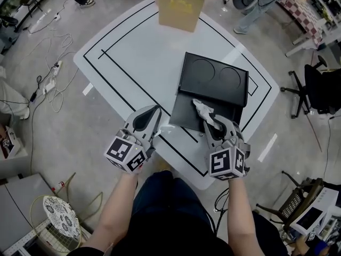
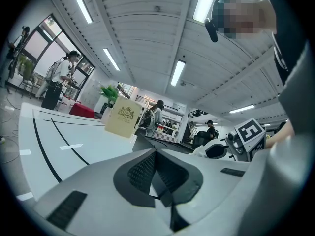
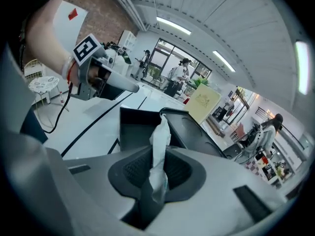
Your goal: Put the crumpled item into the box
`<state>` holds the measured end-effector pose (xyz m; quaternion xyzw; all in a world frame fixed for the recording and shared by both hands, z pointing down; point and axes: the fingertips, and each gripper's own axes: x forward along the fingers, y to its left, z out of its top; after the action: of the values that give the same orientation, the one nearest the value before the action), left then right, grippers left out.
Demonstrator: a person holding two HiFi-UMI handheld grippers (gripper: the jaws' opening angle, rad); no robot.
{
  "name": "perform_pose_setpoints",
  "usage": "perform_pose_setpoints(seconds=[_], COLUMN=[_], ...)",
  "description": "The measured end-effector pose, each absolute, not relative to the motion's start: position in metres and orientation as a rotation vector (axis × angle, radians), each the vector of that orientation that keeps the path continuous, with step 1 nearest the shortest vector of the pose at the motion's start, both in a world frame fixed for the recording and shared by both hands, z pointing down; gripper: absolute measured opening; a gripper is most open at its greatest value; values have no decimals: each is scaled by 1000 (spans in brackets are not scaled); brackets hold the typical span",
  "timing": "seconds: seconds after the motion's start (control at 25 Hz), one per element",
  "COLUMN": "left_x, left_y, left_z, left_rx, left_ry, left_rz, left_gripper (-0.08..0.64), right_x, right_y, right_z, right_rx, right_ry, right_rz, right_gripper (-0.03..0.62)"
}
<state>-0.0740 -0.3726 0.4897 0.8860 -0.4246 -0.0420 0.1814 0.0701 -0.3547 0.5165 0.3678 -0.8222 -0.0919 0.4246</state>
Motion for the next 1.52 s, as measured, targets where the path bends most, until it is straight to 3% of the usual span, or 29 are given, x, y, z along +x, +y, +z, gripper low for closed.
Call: perform_pose_setpoints(seconds=[0.44, 1.04, 1.52], left_x=[-70, -69, -73], left_y=[-371, -369, -369], left_z=[489, 493, 491], left_rx=[2516, 2521, 2500], left_ry=[-1187, -1180, -1191], left_rz=[-94, -89, -111], left_gripper=[0, 0, 0], right_x=[70, 66, 57], right_y=[-361, -364, -356], right_z=[530, 550, 546], right_rx=[809, 622, 587], right_ry=[-2019, -2043, -2230], right_rz=[-308, -130, 301], right_gripper=[60, 63, 170])
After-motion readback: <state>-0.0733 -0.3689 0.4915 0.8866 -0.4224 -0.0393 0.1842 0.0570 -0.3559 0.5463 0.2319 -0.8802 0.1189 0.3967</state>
